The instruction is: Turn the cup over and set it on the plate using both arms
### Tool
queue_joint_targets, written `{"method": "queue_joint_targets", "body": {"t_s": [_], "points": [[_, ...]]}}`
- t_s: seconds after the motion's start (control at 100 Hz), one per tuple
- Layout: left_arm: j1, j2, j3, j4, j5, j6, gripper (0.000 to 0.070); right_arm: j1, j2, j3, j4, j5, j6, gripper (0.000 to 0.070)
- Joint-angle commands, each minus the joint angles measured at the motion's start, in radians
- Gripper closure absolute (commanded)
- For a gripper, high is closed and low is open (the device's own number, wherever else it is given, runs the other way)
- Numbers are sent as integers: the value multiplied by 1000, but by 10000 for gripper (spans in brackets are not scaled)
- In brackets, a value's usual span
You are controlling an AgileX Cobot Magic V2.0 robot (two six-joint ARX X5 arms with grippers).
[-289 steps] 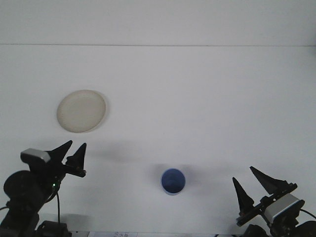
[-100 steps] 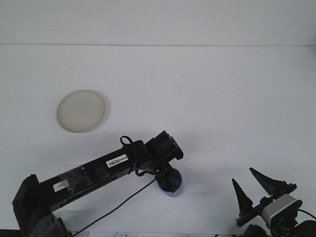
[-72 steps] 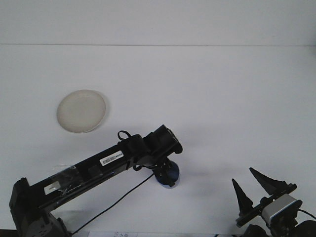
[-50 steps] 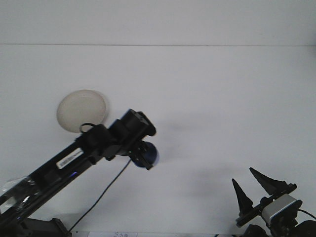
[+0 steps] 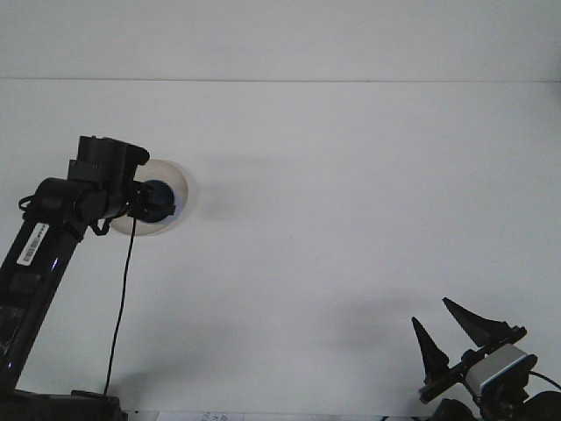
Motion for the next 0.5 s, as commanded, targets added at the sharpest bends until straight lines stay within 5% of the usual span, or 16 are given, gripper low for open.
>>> {"method": "queue_joint_targets", "body": {"t_s": [0.0, 0.49], "points": [[31, 56, 35, 20, -1, 19, 694, 9, 1, 4, 7, 0, 23, 286], [146, 371, 204, 95, -1, 16, 694, 9, 1, 4, -25, 0, 42, 286]]}}
